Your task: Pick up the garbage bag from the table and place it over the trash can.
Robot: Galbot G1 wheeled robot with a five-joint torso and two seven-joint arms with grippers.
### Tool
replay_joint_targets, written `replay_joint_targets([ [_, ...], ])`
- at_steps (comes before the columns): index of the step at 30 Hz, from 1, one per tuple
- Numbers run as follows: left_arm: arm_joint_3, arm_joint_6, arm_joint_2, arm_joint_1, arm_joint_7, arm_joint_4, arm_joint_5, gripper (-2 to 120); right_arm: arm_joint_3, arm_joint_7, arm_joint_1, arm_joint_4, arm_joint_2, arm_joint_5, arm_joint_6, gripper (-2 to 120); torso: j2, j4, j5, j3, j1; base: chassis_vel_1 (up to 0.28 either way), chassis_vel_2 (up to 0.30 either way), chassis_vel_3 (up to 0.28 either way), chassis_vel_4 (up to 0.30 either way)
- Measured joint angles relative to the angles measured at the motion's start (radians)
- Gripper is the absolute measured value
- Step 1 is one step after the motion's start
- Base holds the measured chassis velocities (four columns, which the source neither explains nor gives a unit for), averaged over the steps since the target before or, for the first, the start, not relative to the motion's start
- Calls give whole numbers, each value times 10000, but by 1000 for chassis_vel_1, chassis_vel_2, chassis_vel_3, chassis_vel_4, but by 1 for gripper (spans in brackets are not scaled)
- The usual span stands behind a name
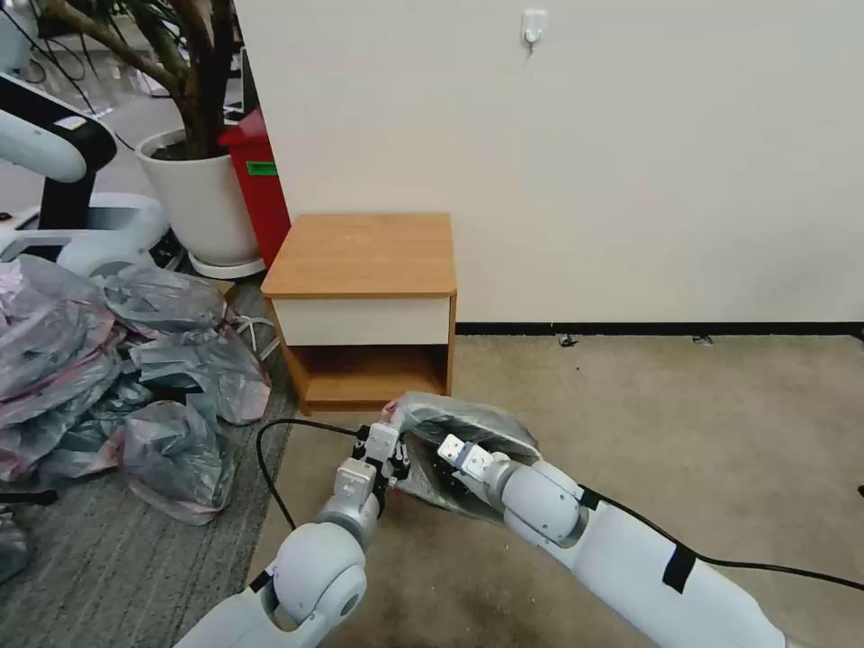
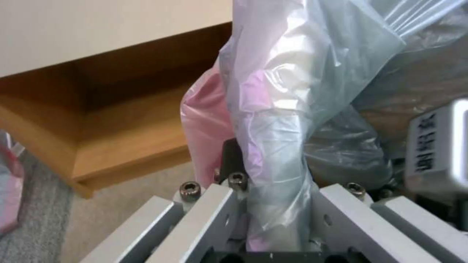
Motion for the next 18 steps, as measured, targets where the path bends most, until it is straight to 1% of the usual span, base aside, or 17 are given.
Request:
replay_joint_targets([
  [7,11,3,-6,16,-3,-25,-20,1,-11,8,13,-275,64,-13,0,0,0,0,0,0,0,0,0,0,0],
  [11,18,13,23,106,-5,-129,-100,1,13,23,56,-710,156,-63,0,0,0,-1,0,0,0,0,0,0,0],
  [18,14,28,91,145,-6,-223,-214,1,91,48,66,-946,176,-100,0,0,0,-1,0,0,0,0,0,0,0],
])
